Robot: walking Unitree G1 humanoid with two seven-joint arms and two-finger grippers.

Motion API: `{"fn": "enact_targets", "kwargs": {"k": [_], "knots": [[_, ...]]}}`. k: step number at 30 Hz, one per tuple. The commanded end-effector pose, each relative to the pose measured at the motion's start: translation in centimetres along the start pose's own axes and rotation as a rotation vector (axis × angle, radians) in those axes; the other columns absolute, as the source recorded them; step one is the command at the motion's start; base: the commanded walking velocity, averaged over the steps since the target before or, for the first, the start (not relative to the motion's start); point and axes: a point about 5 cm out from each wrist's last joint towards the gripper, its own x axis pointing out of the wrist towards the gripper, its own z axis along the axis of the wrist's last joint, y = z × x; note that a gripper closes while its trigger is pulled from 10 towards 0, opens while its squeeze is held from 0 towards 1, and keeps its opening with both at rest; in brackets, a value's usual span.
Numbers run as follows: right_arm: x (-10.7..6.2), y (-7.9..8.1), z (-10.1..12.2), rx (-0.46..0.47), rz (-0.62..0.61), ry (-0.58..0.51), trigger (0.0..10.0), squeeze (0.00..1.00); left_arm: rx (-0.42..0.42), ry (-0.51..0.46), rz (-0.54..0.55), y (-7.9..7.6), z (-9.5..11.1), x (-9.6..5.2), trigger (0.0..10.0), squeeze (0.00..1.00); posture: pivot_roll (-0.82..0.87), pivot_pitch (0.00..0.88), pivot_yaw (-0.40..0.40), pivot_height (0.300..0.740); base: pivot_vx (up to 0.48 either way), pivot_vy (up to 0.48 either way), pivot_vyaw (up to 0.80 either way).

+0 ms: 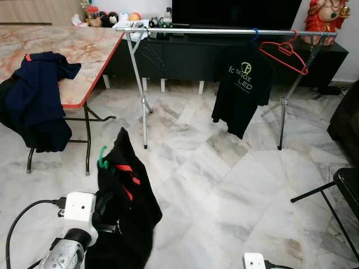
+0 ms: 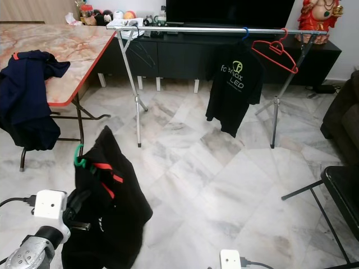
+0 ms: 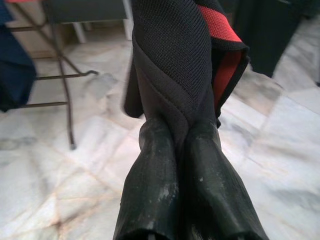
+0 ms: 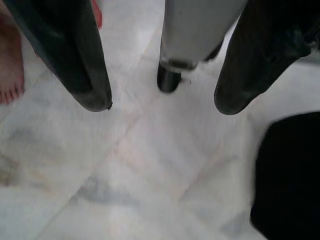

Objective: Hang hanger

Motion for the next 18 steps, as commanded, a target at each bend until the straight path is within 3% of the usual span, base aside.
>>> {"fn": "enact_targets", "kwargs": {"k": [1,6,9,12,13,14,15,16,18], "knots": [[-0.1,-0.2,0.1,0.016,-0.003,-0.044,10.0,0.00,0.024,0.003,-0.049,-0.4,0.3,0.4,10.0,0.00,0.01,0.107,-0.007,0.740,0.000,0.000,0.00],[-0.2,0.5,1.7,-0.016,0.109,-0.185,10.0,0.00,0.052,0.013,-0.176,-1.6,0.9,1.7,10.0,0.00,0.00,0.117,-0.009,0.740,0.000,0.000,0.00],[-0.3,1.0,2.3,-0.174,0.167,-0.225,10.0,0.00,0.067,0.006,-0.248,-2.5,1.5,2.4,10.0,0.00,0.00,0.122,-0.008,0.740,0.000,0.000,0.00],[-0.4,1.3,3.0,-0.236,0.202,-0.285,10.0,0.00,0.077,-0.022,-0.329,-3.8,2.6,3.1,10.0,0.00,0.00,0.127,-0.006,0.740,0.000,0.000,0.00],[-0.5,0.7,7.5,-0.212,0.250,-0.458,10.0,0.00,0.081,-0.027,-0.351,-4.1,2.9,3.3,10.0,0.00,0.00,0.129,-0.006,0.740,0.000,0.000,0.00],[-2.3,-0.1,14.3,-0.258,0.310,-0.754,10.0,0.00,0.089,-0.040,-0.395,-4.8,3.4,3.5,10.0,0.00,-0.01,0.131,-0.002,0.740,0.000,0.000,0.00],[-2.3,-0.1,14.3,-0.258,0.310,-0.754,10.0,0.00,0.089,-0.040,-0.395,-4.8,3.4,3.5,10.0,0.00,-0.01,0.131,-0.002,0.740,0.000,0.000,0.00],[-3.2,-0.1,16.0,-0.279,0.329,-0.845,10.0,0.00,0.087,-0.047,-0.427,-5.3,3.8,3.7,10.0,0.00,-0.01,0.132,-0.001,0.740,0.000,0.000,0.00],[-3.5,-0.1,16.4,-0.292,0.331,-0.871,10.0,0.00,0.086,-0.053,-0.470,-5.9,4.1,3.8,10.0,0.00,-0.02,0.134,0.003,0.740,0.000,0.000,0.00]]}}
